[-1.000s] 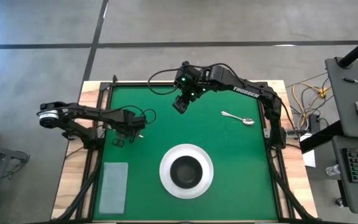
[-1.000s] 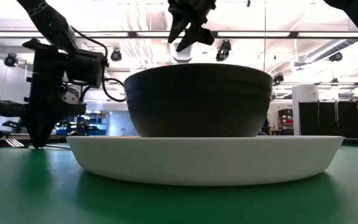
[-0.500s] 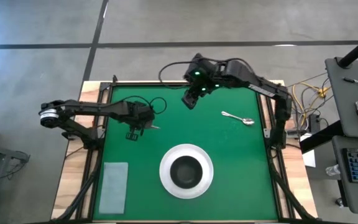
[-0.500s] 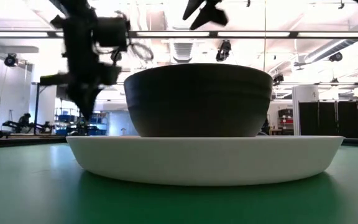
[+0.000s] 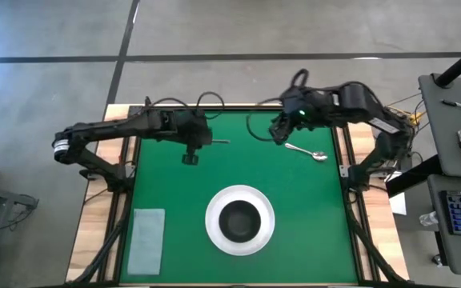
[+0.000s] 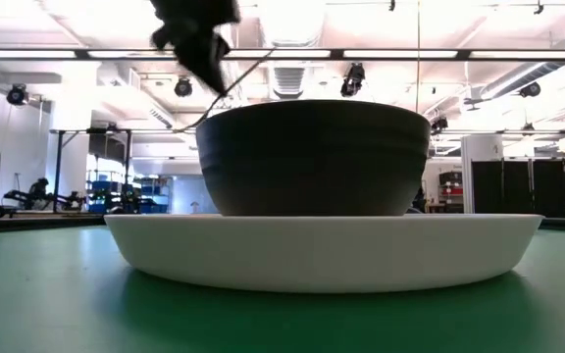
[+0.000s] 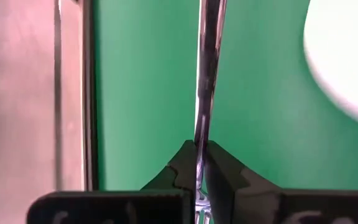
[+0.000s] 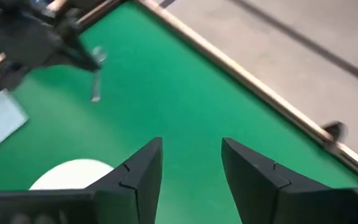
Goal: Set table place
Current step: Put the fork beside the white plate on the table
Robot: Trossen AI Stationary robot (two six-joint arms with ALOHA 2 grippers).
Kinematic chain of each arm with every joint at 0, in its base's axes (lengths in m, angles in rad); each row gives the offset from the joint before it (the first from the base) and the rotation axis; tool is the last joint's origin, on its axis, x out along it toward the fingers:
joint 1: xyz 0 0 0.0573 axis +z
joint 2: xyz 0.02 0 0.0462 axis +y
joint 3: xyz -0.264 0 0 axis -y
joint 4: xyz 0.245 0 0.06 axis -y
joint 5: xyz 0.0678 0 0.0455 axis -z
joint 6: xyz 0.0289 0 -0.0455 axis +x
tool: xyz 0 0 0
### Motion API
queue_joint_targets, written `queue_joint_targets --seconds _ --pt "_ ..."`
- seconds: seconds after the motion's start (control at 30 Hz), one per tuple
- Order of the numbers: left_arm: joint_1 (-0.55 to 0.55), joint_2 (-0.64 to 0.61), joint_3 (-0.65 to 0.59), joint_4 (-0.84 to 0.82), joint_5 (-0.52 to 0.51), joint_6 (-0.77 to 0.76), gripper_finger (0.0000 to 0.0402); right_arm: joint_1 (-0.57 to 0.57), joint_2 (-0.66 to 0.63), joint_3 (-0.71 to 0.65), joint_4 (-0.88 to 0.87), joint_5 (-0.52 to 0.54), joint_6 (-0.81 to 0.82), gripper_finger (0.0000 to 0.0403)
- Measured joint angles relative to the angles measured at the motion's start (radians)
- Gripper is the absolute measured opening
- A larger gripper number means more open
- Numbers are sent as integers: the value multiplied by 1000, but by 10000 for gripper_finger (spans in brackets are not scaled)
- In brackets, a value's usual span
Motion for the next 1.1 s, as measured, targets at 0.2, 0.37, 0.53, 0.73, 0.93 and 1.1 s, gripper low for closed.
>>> queue_joint_targets --seconds 0.2,0.37,0.53,0.73,0.93,1.1 --pt "0 29 133 104 165 -129 0 110 -87 -49 -71 225 221 146" --pt "-1 37 178 254 251 -211 0 178 -165 -172 -71 313 370 141" --pt "2 37 194 313 301 -232 0 197 -231 -342 -69 330 505 140" --pt "-5 77 191 257 398 -211 0 196 -315 -502 -48 325 608 139" --pt "-32 136 205 286 401 -134 0 196 -400 -629 127 274 618 139" --pt "-65 189 209 285 397 13 0 191 -456 -739 346 177 561 139"
